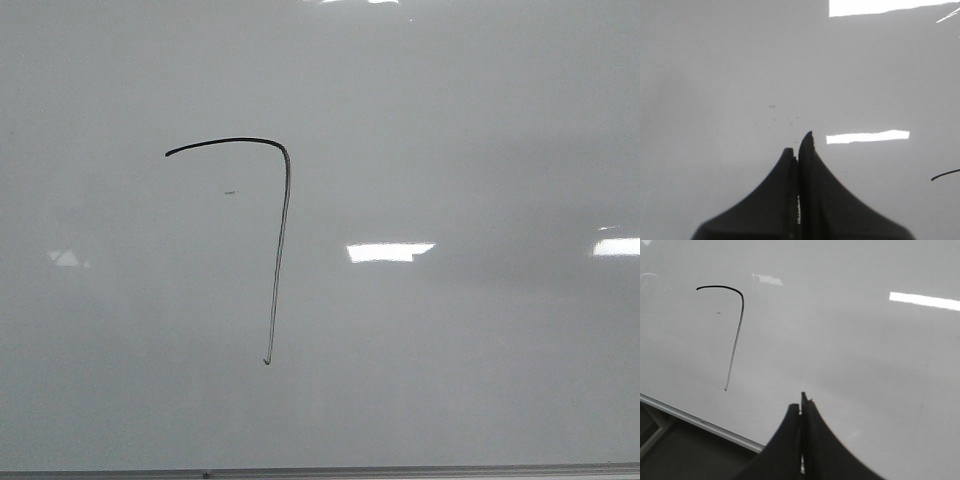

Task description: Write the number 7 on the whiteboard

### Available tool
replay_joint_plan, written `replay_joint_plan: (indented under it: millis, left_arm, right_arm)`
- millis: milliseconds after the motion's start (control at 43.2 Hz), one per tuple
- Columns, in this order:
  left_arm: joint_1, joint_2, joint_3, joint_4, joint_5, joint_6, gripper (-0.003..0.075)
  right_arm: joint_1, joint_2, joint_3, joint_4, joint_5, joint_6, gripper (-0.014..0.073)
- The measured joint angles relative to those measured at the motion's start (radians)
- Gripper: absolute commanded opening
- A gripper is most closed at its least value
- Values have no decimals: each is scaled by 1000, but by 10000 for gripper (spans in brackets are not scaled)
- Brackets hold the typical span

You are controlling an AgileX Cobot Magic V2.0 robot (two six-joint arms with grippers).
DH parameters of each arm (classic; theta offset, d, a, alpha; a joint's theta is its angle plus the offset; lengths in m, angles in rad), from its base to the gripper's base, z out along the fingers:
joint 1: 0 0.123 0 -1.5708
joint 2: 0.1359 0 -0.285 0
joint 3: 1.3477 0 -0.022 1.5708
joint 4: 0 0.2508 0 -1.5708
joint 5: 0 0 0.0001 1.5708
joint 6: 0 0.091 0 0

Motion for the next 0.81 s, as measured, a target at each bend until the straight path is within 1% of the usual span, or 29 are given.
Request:
replay_joint_plan:
  millis: [394,556,672,811]
  left_arm:
    - [0,-4,13,-2,-11,0,-20]
    - [-18,-44,91,0,-47,-3,-20]
    - [-49,-108,184,2,-49,-3,-20]
    - [-61,-191,307,0,-49,-5,-20]
  right_arm:
    - [0,0,0,0,0,0,-67]
    - [0,0,0,0,0,0,-67]
    - [0,0,0,0,0,0,-67]
    - [0,0,0,0,0,0,-67]
